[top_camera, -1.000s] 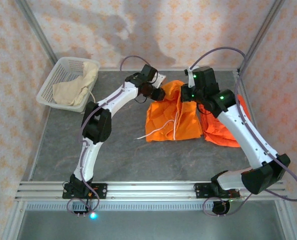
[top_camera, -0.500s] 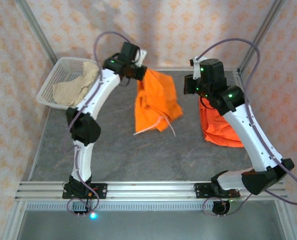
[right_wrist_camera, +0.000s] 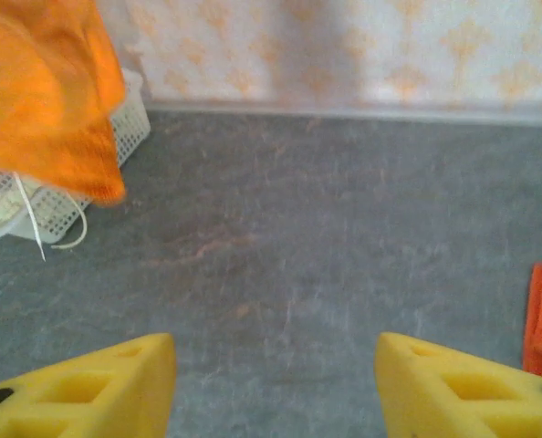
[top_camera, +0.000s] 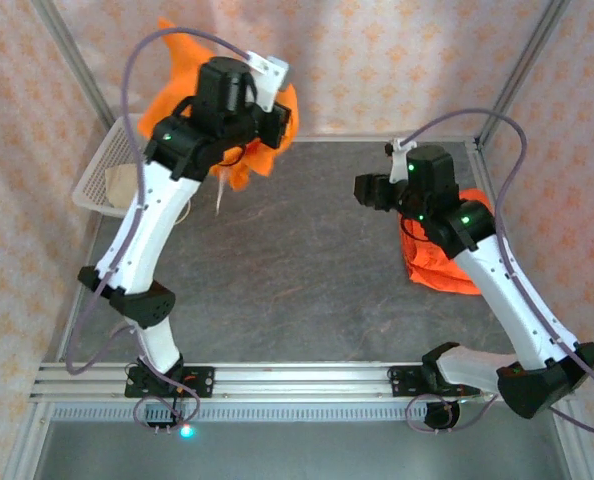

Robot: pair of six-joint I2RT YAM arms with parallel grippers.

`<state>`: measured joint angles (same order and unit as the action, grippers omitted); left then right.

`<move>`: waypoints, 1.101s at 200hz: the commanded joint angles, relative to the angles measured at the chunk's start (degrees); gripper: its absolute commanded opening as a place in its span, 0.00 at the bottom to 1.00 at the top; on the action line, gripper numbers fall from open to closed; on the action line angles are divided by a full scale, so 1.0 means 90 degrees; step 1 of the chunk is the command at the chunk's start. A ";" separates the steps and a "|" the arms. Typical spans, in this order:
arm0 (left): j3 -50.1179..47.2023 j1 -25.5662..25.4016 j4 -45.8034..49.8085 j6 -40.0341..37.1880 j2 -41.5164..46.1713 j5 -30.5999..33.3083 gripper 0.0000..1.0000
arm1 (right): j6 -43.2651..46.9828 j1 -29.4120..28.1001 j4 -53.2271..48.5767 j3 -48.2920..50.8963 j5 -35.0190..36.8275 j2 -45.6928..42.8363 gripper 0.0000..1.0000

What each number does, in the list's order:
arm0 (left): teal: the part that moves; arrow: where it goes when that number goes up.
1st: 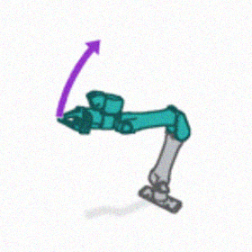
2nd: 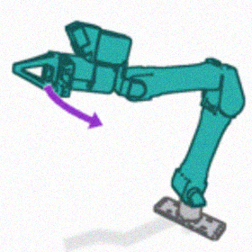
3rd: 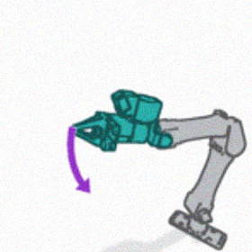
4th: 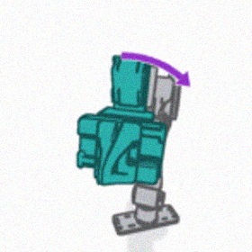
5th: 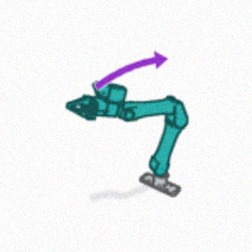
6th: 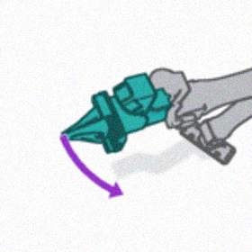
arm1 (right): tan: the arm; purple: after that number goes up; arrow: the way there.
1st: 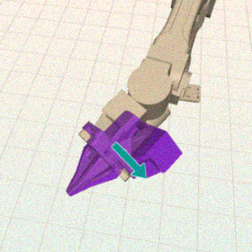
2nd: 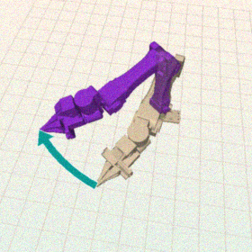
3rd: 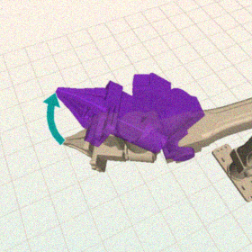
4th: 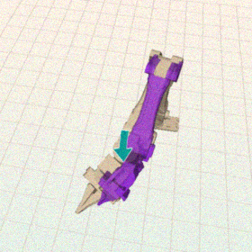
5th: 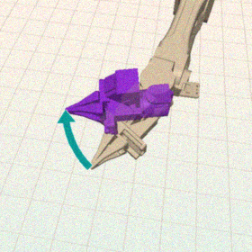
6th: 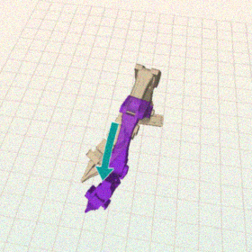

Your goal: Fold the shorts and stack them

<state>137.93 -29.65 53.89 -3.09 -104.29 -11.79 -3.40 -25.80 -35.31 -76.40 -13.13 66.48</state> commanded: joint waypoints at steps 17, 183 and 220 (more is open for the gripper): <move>0.0342 -0.0006 0.0699 0.0321 -0.0386 -0.0107 0.00 | 0.0047 0.0021 0.0268 0.0263 -0.0129 -0.0461 0.74; -0.2279 -0.0007 -0.0111 0.1194 -0.1122 -0.1102 0.00 | -0.0938 -0.1470 0.2122 0.2265 0.0663 0.0686 0.87; -0.2287 -0.0014 -0.0113 0.1205 -0.1082 -0.1100 0.00 | -0.0822 -0.1537 0.2142 0.2042 0.1644 0.1349 0.78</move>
<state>117.56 -29.63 54.43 6.66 -115.18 -20.84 -10.52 -39.62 -18.28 -56.34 -8.08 76.05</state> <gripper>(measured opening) 0.045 0.814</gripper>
